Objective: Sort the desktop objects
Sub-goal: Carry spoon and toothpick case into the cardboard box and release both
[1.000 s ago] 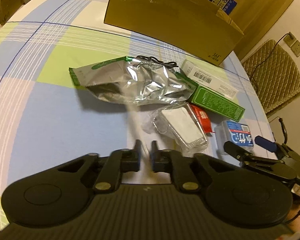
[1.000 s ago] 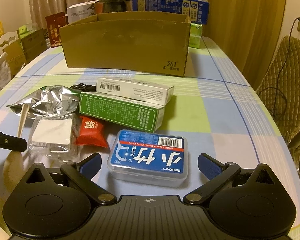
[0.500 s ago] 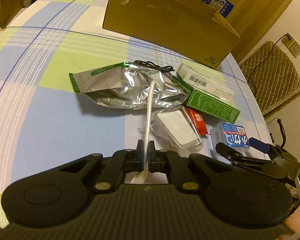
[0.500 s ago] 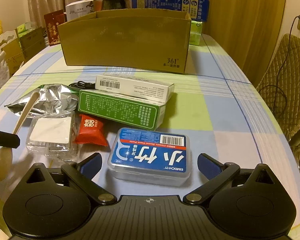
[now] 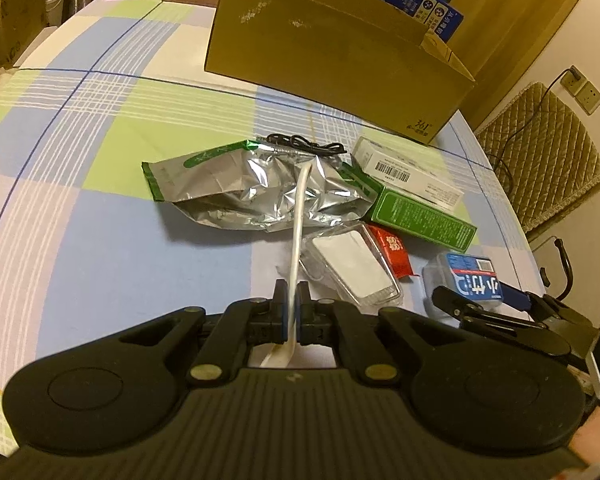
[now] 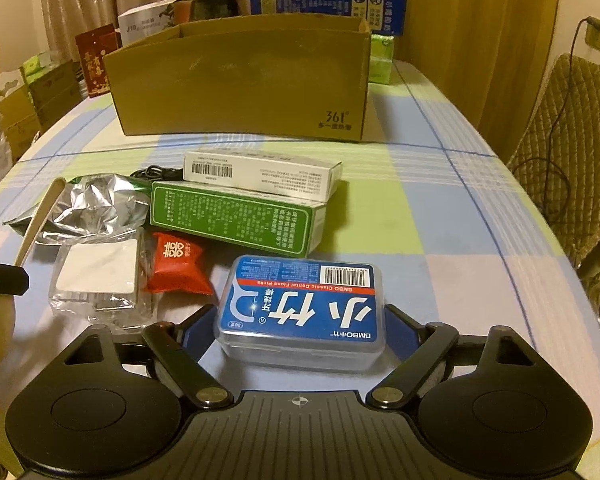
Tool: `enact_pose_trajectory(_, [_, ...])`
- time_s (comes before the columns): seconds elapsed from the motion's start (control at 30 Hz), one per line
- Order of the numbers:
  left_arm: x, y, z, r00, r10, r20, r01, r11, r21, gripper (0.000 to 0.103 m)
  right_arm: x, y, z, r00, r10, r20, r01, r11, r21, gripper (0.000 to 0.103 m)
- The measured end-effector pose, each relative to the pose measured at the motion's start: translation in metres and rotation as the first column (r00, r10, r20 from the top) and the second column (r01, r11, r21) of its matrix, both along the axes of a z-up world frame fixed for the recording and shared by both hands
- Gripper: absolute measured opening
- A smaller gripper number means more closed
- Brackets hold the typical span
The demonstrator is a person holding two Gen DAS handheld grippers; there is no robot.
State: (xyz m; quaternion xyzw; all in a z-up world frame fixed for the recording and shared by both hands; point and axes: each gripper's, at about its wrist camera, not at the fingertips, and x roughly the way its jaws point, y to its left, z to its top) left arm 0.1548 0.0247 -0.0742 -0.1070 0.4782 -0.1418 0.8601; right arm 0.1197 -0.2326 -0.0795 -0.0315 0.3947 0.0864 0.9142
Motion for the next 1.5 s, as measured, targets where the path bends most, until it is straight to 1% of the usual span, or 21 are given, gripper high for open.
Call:
enact_pose_trajectory(0.13, [0.0, 0.0, 0.009, 1.0, 0.005, 0.017, -0.005, 1.0, -0.005, 0.0, -0.008, -0.003, 0.012, 1.0, -0.001, 0.015, 0.001, 1.0, -0.002, 0.084])
enact_pose_trajectory(0.33, [0.003, -0.003, 0.029, 0.998, 0.002, 0.056, -0.002, 1.0, -0.011, 0.0, -0.018, -0.009, 0.036, 0.999, -0.003, 0.043, 0.002, 1.0, 0.018, 0.084])
enact_pose_trajectory(0.5, [0.011, -0.006, 0.052, 0.995, -0.002, 0.097, 0.004, 1.0, -0.019, 0.0, -0.011, -0.013, 0.062, 0.997, 0.004, 0.072, -0.007, 0.999, 0.039, 0.084])
enact_pose_trajectory(0.63, [0.026, -0.011, 0.072, 0.991, -0.016, 0.13, 0.018, 1.0, -0.01, 0.0, 0.005, -0.012, 0.084, 0.994, 0.032, 0.108, -0.037, 0.998, 0.05, 0.084])
enact_pose_trajectory(0.77, [0.052, -0.015, 0.096, 0.985, -0.021, 0.172, 0.021, 1.0, -0.001, 0.0, 0.033, -0.009, 0.109, 0.987, 0.06, 0.152, -0.07, 0.996, 0.062, 0.084])
enact_pose_trajectory(0.9, [0.083, -0.023, 0.115, 0.978, -0.026, 0.205, 0.026, 1.0, 0.0, 0.0, 0.07, -0.007, 0.132, 0.98, 0.076, 0.186, -0.091, 0.993, 0.073, 0.084])
enact_pose_trajectory(1.07, [0.126, -0.035, 0.132, 0.974, -0.027, 0.224, 0.035, 0.999, -0.031, 0.0, 0.121, -0.004, 0.151, 0.975, 0.082, 0.204, -0.1, 0.992, 0.076, 0.084])
enact_pose_trajectory(1.23, [0.172, -0.044, 0.141, 0.972, -0.022, 0.234, 0.04, 0.997, -0.069, 0.0, 0.168, -0.002, 0.158, 0.978, 0.073, 0.196, -0.091, 0.992, 0.083, 0.084])
enact_pose_trajectory(1.37, [0.206, -0.053, 0.142, 0.973, -0.022, 0.229, 0.038, 0.997, -0.068, 0.0, 0.202, -0.001, 0.159, 0.982, 0.059, 0.18, -0.076, 0.993, 0.087, 0.084])
enact_pose_trajectory(1.5, [0.231, -0.06, 0.136, 0.975, -0.023, 0.219, 0.039, 0.997, -0.068, 0.0, 0.224, -0.002, 0.157, 0.984, 0.047, 0.17, -0.064, 0.993, 0.096, 0.084])
